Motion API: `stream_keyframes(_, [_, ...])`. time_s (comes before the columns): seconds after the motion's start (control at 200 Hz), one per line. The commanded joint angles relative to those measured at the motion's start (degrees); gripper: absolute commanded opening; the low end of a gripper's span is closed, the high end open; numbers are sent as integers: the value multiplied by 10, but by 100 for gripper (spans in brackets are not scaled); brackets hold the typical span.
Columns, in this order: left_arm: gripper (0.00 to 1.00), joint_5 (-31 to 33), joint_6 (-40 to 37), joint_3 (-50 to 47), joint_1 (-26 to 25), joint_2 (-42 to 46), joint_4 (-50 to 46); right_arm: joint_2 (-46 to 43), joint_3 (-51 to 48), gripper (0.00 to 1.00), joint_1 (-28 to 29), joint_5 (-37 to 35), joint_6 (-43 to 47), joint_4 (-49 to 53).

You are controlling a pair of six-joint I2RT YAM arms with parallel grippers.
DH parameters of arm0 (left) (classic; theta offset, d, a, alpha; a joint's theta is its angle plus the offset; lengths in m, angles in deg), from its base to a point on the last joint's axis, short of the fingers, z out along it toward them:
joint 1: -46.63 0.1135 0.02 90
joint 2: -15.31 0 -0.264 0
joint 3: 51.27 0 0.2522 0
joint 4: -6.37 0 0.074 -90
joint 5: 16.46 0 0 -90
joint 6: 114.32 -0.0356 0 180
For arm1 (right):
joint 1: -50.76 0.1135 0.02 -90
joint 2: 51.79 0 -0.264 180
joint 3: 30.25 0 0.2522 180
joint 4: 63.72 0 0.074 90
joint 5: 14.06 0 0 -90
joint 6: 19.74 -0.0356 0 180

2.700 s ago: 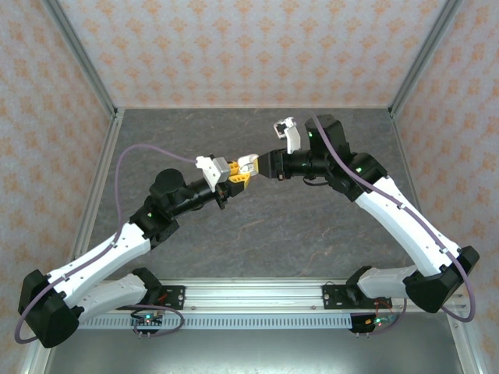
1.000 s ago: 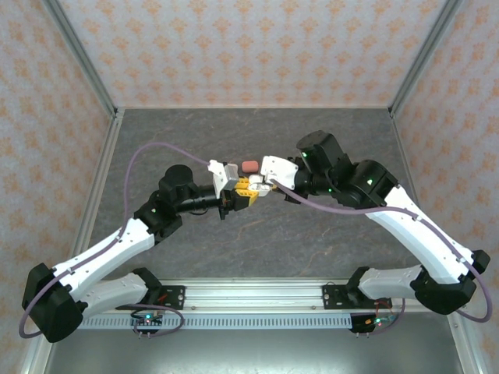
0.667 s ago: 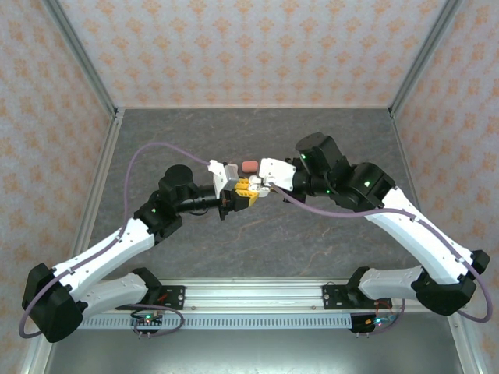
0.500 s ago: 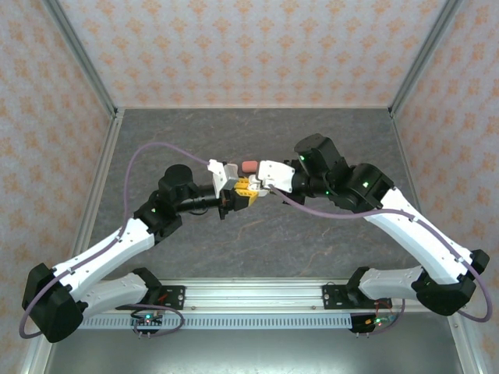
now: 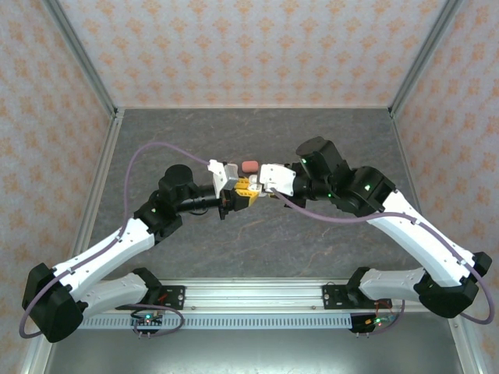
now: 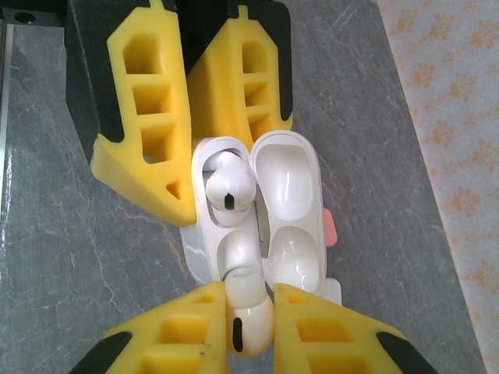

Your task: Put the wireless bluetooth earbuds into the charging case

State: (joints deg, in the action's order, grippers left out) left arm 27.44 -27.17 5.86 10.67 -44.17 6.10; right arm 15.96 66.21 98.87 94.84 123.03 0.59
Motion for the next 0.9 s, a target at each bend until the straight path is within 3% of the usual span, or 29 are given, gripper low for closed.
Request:
stream_keyframes(0.0, [0,-10,1,11,2,12,40,11,9,16,2,19,3,15])
stream_keyframes(0.235, [0,-8,-5,6,3,23,37,25,13,17,2,31,0,20])
stream_keyframes(0.666, [0,-7,-6,6,2,23,41,28,29,33,2,36,-11,28])
stream_keyframes(0.761, [0,-4,-6,5,2,23,40,26,40,38,2,36,-19,27])
stream_keyframes(0.896, [0,10,-5,2,2,24,41,5,55,52,-1,46,-48,21])
